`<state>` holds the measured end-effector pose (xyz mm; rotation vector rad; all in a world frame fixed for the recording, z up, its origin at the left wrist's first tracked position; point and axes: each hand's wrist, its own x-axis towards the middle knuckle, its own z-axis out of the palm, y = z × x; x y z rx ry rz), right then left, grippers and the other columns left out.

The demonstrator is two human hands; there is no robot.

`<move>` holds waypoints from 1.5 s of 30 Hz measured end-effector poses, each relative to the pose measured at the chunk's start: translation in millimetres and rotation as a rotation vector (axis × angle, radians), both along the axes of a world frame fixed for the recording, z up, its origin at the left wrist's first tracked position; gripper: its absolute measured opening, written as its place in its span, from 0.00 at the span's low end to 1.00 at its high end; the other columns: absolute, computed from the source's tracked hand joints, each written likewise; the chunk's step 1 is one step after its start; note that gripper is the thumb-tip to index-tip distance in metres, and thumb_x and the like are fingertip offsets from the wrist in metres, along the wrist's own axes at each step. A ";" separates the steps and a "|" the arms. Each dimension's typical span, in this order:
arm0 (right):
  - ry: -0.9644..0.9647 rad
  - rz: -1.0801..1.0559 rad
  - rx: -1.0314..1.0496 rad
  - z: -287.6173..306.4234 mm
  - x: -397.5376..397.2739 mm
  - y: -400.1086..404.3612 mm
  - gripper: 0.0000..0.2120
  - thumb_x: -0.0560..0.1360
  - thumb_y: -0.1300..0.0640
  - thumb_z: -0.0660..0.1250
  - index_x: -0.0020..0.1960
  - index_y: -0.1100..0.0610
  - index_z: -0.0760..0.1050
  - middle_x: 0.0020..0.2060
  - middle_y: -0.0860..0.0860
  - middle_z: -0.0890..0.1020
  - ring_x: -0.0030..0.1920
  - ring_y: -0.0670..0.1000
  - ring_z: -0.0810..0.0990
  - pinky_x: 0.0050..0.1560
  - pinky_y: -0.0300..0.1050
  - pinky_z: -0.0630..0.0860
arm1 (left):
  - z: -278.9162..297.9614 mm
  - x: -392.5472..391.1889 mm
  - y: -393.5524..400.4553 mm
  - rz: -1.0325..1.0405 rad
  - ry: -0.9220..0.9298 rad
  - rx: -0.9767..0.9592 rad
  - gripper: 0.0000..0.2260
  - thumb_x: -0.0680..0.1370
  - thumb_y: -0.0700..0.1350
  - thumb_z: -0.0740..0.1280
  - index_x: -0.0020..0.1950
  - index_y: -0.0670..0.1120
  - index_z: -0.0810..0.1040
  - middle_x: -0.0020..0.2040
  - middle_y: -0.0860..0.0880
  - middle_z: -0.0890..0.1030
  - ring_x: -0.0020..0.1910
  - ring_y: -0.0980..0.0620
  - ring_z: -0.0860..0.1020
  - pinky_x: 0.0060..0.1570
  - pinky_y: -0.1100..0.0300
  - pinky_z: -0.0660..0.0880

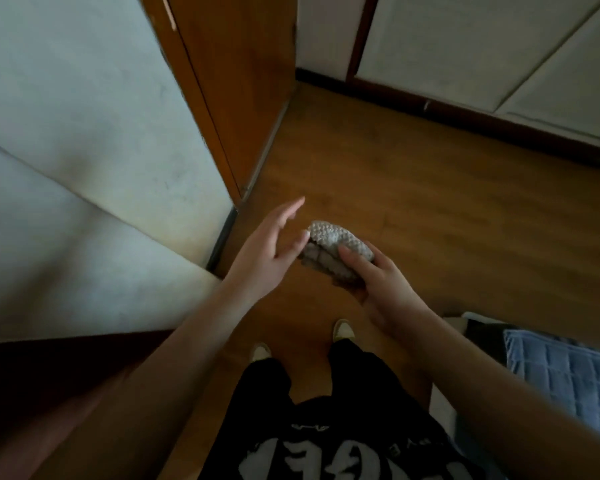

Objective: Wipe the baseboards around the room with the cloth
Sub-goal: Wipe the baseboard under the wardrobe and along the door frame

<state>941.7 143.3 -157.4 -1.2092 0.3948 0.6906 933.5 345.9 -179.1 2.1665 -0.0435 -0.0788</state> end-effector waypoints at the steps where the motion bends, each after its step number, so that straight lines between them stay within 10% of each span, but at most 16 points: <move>1: 0.013 -0.048 0.021 6.8 -4.8 2.8 0.25 0.67 0.49 0.75 0.61 0.55 0.77 0.49 0.52 0.86 0.50 0.51 0.85 0.42 0.42 0.80 | 8.5 -2.3 0.8 -0.042 -0.004 -0.018 0.27 0.79 0.69 0.53 0.76 0.61 0.61 0.71 0.64 0.69 0.66 0.74 0.63 0.59 0.75 0.63; 8: 0.147 -0.210 0.113 39.2 -22.0 8.1 0.17 0.77 0.47 0.66 0.57 0.60 0.80 0.43 0.58 0.85 0.36 0.53 0.84 0.30 0.41 0.79 | 44.4 -13.9 5.8 -0.243 0.228 -0.171 0.24 0.71 0.73 0.65 0.63 0.81 0.59 0.63 0.77 0.70 0.65 0.70 0.71 0.58 0.75 0.69; 13: 0.194 -0.118 0.097 51.7 -19.9 -13.6 0.25 0.77 0.37 0.63 0.57 0.57 0.81 0.44 0.58 0.85 0.30 0.51 0.82 0.23 0.39 0.75 | 57.0 -1.9 -10.4 -0.240 0.332 -0.342 0.30 0.69 0.69 0.71 0.68 0.76 0.64 0.63 0.74 0.73 0.63 0.72 0.71 0.60 0.68 0.71; 18: 0.080 0.097 -0.023 60.3 -10.6 -59.4 0.39 0.75 0.26 0.50 0.54 0.56 0.84 0.48 0.61 0.85 0.40 0.54 0.84 0.32 0.43 0.78 | 71.0 15.1 -60.2 -0.216 0.411 -0.430 0.16 0.70 0.63 0.71 0.57 0.69 0.78 0.56 0.63 0.82 0.55 0.64 0.80 0.50 0.66 0.73; 24: -0.099 -0.057 0.015 58.5 -2.0 -124.5 0.28 0.69 0.33 0.64 0.63 0.48 0.77 0.55 0.51 0.84 0.56 0.53 0.83 0.48 0.47 0.81 | 69.5 37.3 -124.1 -0.062 0.477 -0.418 0.11 0.75 0.59 0.69 0.57 0.61 0.78 0.52 0.59 0.84 0.51 0.59 0.82 0.53 0.58 0.77; 31: -0.264 -0.017 -0.145 56.0 9.5 -170.1 0.25 0.67 0.41 0.73 0.60 0.52 0.77 0.48 0.48 0.86 0.47 0.53 0.86 0.40 0.42 0.81 | 84.5 48.2 -168.7 -0.152 0.490 -0.347 0.36 0.60 0.76 0.71 0.62 0.57 0.77 0.54 0.58 0.84 0.53 0.58 0.82 0.51 0.62 0.79; 38: -0.304 -0.019 -0.230 47.6 40.0 -170.5 0.25 0.67 0.37 0.72 0.56 0.52 0.78 0.48 0.49 0.86 0.46 0.49 0.86 0.42 0.46 0.83 | 81.4 64.9 -169.6 -0.081 0.386 -0.224 0.16 0.68 0.63 0.73 0.53 0.68 0.76 0.52 0.68 0.82 0.52 0.66 0.80 0.50 0.66 0.77; 45: -0.258 0.063 -0.122 43.9 97.0 -121.5 0.26 0.67 0.35 0.72 0.59 0.48 0.78 0.51 0.47 0.85 0.51 0.50 0.85 0.45 0.48 0.83 | 76.0 111.6 -117.4 -0.089 0.358 -0.281 0.19 0.72 0.53 0.76 0.59 0.65 0.76 0.54 0.69 0.80 0.52 0.71 0.77 0.46 0.71 0.75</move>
